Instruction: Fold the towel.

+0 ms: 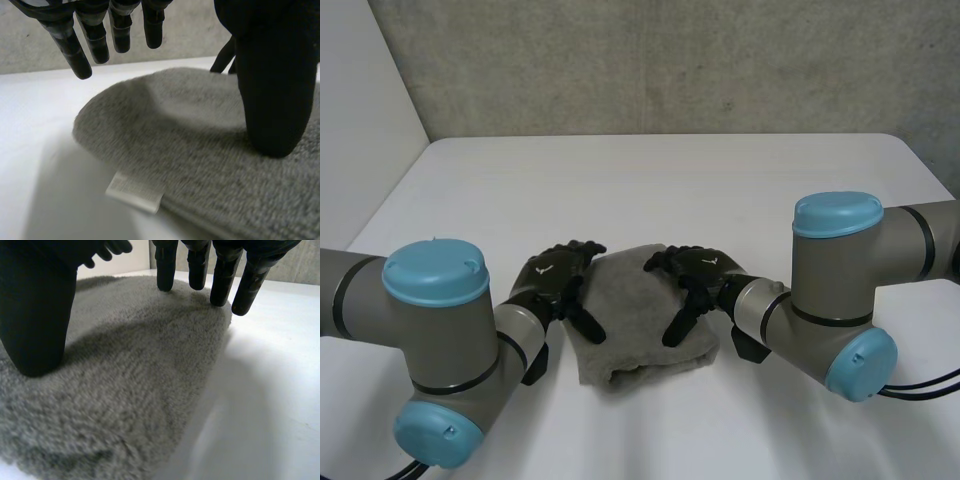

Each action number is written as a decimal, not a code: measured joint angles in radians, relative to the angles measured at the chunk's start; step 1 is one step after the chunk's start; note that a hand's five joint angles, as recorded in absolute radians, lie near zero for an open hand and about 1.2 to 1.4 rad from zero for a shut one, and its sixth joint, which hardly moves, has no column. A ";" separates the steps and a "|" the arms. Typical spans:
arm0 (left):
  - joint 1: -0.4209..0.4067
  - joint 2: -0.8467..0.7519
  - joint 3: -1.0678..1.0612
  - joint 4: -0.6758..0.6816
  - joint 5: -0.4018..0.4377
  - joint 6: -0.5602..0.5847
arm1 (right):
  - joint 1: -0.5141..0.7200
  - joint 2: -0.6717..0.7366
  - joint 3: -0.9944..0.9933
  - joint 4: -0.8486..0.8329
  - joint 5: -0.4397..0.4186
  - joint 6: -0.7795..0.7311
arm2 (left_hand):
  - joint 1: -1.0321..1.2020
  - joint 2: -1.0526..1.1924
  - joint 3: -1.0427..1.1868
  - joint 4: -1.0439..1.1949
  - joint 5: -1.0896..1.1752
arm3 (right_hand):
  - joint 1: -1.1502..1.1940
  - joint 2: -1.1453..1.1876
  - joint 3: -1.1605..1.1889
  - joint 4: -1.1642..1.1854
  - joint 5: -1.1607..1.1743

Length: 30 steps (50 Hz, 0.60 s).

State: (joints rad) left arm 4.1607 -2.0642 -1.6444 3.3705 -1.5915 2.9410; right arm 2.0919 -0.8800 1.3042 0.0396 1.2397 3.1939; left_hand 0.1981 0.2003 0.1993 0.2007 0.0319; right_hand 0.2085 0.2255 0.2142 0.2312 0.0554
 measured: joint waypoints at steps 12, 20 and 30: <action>0.019 -0.007 -0.023 -0.002 -0.005 0.184 | -0.012 -0.021 -0.005 0.003 0.049 -0.146 | -0.002 -0.002 -0.002 -0.002 0.000 | 0.000 0.000 0.000 0.000 -0.005; 0.011 0.141 0.025 -0.031 -0.003 0.207 | -0.018 -0.196 -0.002 -0.005 0.141 -0.142 | 0.000 -0.002 -0.001 -0.002 0.000 | 0.000 0.000 0.000 0.000 -0.005; 0.032 0.374 0.254 -0.250 -0.004 0.198 | -0.035 -0.436 0.002 -0.040 0.311 -0.171 | 0.000 -0.001 0.000 0.000 0.000 | 0.000 0.000 0.000 0.000 -0.005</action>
State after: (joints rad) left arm 4.1927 -1.6901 -1.3899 3.1202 -1.5952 3.1394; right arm 2.0566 -1.3157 1.3065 -0.0005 1.5510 3.0230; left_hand 0.1981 0.1997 0.1991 0.2003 0.0318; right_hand 0.2085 0.2255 0.2142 0.2312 0.0502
